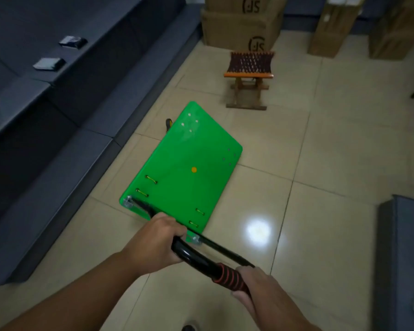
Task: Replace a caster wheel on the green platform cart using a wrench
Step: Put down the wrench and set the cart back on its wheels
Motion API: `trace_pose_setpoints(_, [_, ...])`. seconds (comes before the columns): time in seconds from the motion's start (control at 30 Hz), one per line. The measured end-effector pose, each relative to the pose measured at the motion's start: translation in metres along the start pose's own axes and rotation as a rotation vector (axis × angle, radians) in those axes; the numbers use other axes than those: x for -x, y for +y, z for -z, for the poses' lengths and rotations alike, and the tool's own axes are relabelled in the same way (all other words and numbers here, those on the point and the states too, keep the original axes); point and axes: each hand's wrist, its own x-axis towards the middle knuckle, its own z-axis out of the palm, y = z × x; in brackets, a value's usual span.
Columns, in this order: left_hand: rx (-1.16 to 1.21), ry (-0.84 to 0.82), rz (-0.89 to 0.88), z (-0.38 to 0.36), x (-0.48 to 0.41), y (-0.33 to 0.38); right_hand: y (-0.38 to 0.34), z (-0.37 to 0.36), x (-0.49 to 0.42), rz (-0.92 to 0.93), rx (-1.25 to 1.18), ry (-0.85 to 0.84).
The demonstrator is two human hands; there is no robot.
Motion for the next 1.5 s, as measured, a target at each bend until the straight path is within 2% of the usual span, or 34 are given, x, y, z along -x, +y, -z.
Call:
trace_pose_setpoints(0.27, [0.149,0.314,0.267,0.028,0.069,-0.016,-0.08,0.047,-0.003,0.144,0.188,-0.003])
trace_pose_setpoints(0.4, [0.202,0.393,0.457,0.033,0.11,-0.029,-0.122,0.049,-0.007,0.22,0.295,0.021])
trace_pose_setpoints(0.47, [0.231,0.382,0.538,0.035,0.133,-0.037,-0.143,0.045,-0.008,0.254,0.351,0.042])
trace_pose_setpoints(0.57, [0.286,0.278,0.68,0.034,0.171,-0.049,-0.179,0.034,-0.009,0.28,0.43,0.126])
trace_pose_setpoints(0.73, [0.277,0.039,0.832,0.015,0.233,-0.047,-0.222,0.0,-0.016,0.231,0.556,-0.073])
trace_pose_setpoints(0.9, [0.324,0.061,0.778,-0.019,0.249,-0.014,-0.201,-0.016,0.013,0.205,0.669,-0.134])
trace_pose_setpoints(1.27, [0.247,0.049,0.786,-0.006,0.261,-0.002,-0.215,-0.065,0.066,-0.006,0.514,-0.093])
trace_pose_setpoints(1.33, [0.208,0.035,0.77,-0.008,0.261,-0.005,-0.223,-0.071,0.068,-0.004,0.505,-0.04])
trace_pose_setpoints(1.4, [0.1,-0.049,0.713,-0.002,0.258,-0.007,-0.228,-0.073,0.072,-0.005,0.46,0.085])
trace_pose_setpoints(1.5, [-0.027,-0.125,0.49,0.002,0.249,0.002,-0.218,-0.069,0.092,-0.011,0.4,0.135])
